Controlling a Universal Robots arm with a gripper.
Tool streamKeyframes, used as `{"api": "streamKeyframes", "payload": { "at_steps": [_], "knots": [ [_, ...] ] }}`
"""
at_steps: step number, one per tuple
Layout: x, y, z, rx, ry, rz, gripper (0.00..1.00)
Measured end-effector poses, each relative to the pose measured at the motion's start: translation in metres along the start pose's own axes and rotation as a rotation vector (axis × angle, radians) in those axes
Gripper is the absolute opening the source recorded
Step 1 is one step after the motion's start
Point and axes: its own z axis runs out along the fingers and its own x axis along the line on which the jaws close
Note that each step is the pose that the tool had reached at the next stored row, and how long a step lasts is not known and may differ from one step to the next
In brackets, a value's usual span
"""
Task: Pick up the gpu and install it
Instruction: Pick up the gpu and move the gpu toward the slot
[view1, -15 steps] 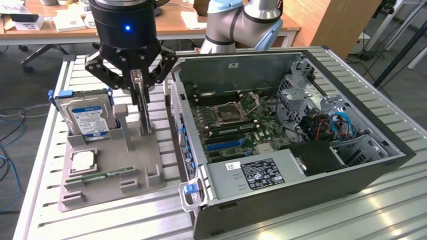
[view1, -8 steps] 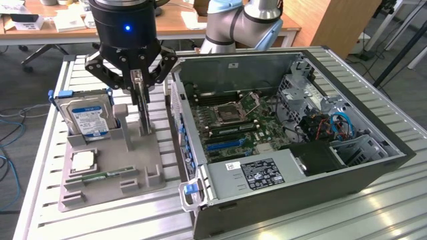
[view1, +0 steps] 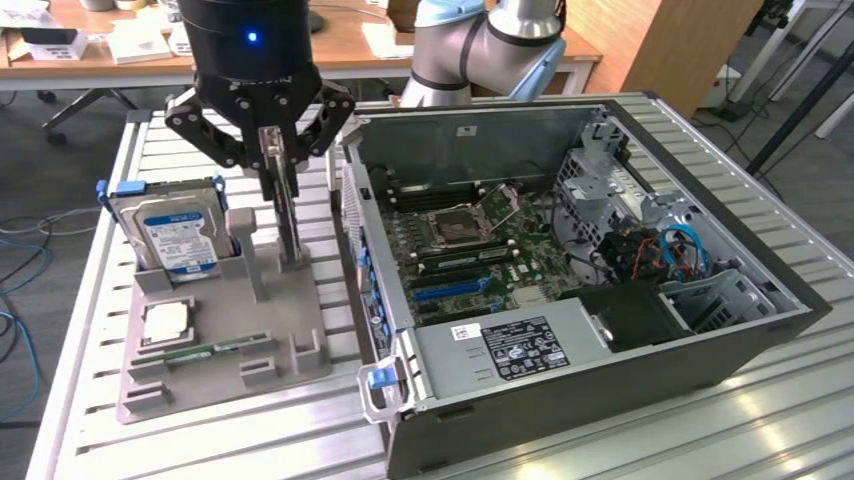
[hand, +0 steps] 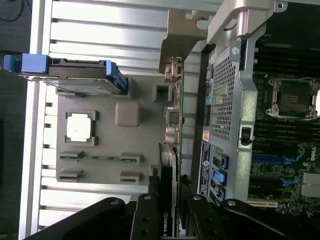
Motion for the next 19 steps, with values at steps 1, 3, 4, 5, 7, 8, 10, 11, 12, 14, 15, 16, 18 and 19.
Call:
{"api": "streamKeyframes", "payload": {
  "at_steps": [1,3,4,5,7,8,10,11,12,14,15,16,18,19],
  "knots": [
    [0.000,0.0001,-0.0017,-0.0001,-0.0001,0.000,0.26],
    [0.000,0.0004,-0.0089,0.0000,-0.0001,0.000,0.26],
    [0.000,0.0004,-0.0097,0.0000,-0.0001,0.000,0.26],
    [0.000,0.0005,-0.0107,0.0001,-0.0001,0.000,0.26],
    [0.000,0.0005,-0.0119,0.0002,-0.0001,0.000,0.26],
    [0.000,0.0005,-0.0119,0.0002,-0.0001,0.000,0.26],
    [-0.001,0.0005,-0.0119,0.0002,-0.0002,0.000,0.26],
    [-0.001,0.0005,-0.0119,0.0003,-0.0001,0.000,0.26],
    [-0.001,0.0005,-0.0120,0.0004,0.0000,0.000,0.26],
    [-0.001,0.0005,-0.0120,0.0004,0.0000,0.000,0.26],
    [-0.001,0.0005,-0.0120,0.0004,0.0000,0.000,0.26],
    [-0.001,0.0005,-0.0121,0.0004,0.0000,0.000,0.26],
    [-0.001,0.0007,-0.0143,0.0007,0.0004,0.000,0.26],
    [-0.001,0.0007,-0.0162,0.0005,0.0002,0.000,0.26]
  ]
}}
